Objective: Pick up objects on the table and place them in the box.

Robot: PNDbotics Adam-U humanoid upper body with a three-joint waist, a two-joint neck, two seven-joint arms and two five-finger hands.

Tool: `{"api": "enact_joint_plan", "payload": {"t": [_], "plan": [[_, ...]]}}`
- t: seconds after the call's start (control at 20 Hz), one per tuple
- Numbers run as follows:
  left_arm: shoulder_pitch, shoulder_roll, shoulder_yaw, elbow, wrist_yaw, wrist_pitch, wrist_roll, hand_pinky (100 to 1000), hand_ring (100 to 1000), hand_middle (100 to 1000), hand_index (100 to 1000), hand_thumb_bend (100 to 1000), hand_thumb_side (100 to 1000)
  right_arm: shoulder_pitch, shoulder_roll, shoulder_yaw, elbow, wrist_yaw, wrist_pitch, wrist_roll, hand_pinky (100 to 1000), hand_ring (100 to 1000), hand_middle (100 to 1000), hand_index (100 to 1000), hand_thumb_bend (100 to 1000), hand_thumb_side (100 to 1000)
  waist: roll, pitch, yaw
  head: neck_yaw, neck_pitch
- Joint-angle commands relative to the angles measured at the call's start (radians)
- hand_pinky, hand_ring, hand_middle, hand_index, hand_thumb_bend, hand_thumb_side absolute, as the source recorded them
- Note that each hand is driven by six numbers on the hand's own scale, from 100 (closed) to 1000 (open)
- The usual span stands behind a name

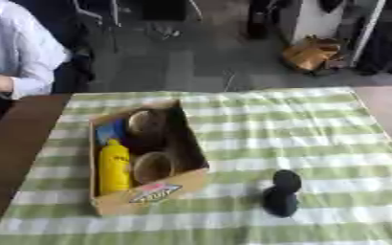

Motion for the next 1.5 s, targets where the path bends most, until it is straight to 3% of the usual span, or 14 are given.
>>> {"api": "enact_joint_plan", "payload": {"t": [0.05,0.5,0.65,0.75,0.9,1.05,1.25,1.5], "plan": [[-0.017,0.022,0.009,-0.013,-0.002,-0.006,0.006,891,965,993,1000,100,1000,-0.014,-0.017,-0.004,-0.015,0.009,0.003,0.000,767,891,882,888,100,1000,-0.001,-0.017,0.002,0.003,0.000],[-0.016,0.023,0.007,-0.013,-0.001,-0.005,0.004,891,965,993,1000,100,1000,-0.016,-0.023,0.001,-0.015,0.007,0.010,0.004,766,891,883,888,100,1000,-0.001,-0.018,0.001,0.007,0.001],[-0.014,0.025,0.006,-0.013,-0.001,-0.005,0.002,890,965,993,1000,100,1000,-0.030,-0.053,0.015,-0.015,0.009,0.070,0.038,723,883,888,890,100,1000,-0.005,-0.021,0.001,0.006,0.003],[-0.014,0.027,0.004,-0.013,0.001,-0.003,-0.001,890,965,993,1000,100,1000,-0.054,-0.104,0.043,-0.015,0.029,0.174,0.134,711,881,893,889,100,1000,-0.010,-0.025,0.000,0.003,0.006],[-0.012,0.030,-0.004,-0.013,0.004,-0.001,-0.009,890,965,993,1000,100,1000,-0.108,-0.188,0.110,-0.015,0.081,0.324,0.347,679,864,891,887,100,1000,-0.020,-0.032,0.002,-0.002,0.008],[-0.011,0.031,-0.011,-0.013,0.009,-0.001,-0.018,890,965,993,1000,100,1000,-0.164,-0.249,0.187,-0.015,0.118,0.419,0.551,647,855,880,883,100,1000,-0.026,-0.037,0.005,-0.007,0.010],[-0.010,0.034,-0.016,-0.013,0.016,0.000,-0.027,890,965,993,1000,100,1000,-0.242,-0.299,0.279,-0.015,0.152,0.481,0.784,654,860,890,889,100,1000,-0.030,-0.040,0.010,-0.012,0.014],[-0.009,0.035,-0.021,-0.013,0.022,-0.001,-0.035,889,966,993,1000,100,1000,-0.361,-0.347,0.403,-0.015,0.188,0.485,1.075,666,865,898,903,100,1000,-0.038,-0.046,0.015,-0.019,0.023]]}}
